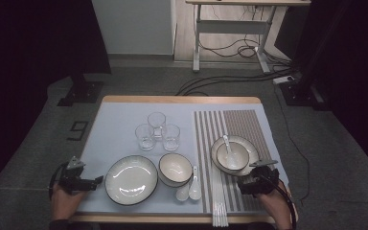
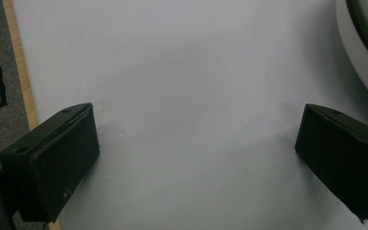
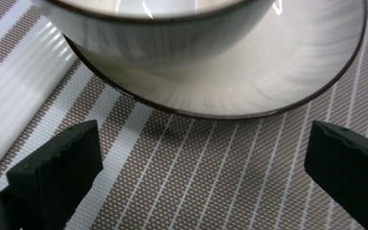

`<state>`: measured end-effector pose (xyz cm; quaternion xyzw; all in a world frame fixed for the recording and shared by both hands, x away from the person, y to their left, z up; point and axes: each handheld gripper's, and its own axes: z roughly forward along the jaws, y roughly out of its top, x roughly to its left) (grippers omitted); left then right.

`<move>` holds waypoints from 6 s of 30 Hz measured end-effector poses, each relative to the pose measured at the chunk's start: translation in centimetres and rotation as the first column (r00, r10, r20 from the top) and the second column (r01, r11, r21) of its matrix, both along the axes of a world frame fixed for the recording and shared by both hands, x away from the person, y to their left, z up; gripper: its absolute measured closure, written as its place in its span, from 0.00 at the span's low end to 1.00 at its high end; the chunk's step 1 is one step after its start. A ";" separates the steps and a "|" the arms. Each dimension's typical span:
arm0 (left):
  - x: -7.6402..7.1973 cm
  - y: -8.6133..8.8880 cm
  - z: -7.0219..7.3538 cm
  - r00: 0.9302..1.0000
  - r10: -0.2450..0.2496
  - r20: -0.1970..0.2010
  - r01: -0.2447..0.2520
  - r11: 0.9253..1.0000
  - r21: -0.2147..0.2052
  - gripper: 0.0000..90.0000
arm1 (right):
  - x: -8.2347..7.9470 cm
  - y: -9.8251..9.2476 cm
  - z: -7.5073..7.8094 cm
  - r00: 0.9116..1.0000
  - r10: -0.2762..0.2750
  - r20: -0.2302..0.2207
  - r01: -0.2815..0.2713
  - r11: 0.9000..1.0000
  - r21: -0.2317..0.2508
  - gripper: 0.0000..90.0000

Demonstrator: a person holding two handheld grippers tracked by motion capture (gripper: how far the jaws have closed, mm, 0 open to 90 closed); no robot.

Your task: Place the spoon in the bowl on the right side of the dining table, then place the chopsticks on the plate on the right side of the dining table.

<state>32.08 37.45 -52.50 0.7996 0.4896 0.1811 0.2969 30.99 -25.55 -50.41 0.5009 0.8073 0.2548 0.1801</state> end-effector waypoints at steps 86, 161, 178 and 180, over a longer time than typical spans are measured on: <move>0.1 0.0 0.0 1.000 0.001 -0.004 -0.001 1.000 -0.003 0.01 | -2.9 1.5 -2.0 0.991 0.050 0.124 -0.068 0.987 0.147 0.00; 0.1 0.0 0.0 1.000 0.000 -0.004 -0.001 1.000 -0.003 0.01 | -3.4 1.1 -2.4 0.998 0.057 0.038 -0.060 0.996 0.069 0.02; 0.1 0.0 0.0 1.000 0.001 -0.003 -0.001 1.000 -0.003 0.01 | -2.8 -0.7 -1.5 0.999 0.044 -0.020 -0.043 0.998 0.049 0.15; 0.0 0.0 0.0 1.000 0.001 -0.003 -0.001 1.000 -0.003 0.01 | -2.6 -0.8 -1.4 0.998 0.046 -0.039 -0.045 0.998 0.036 0.16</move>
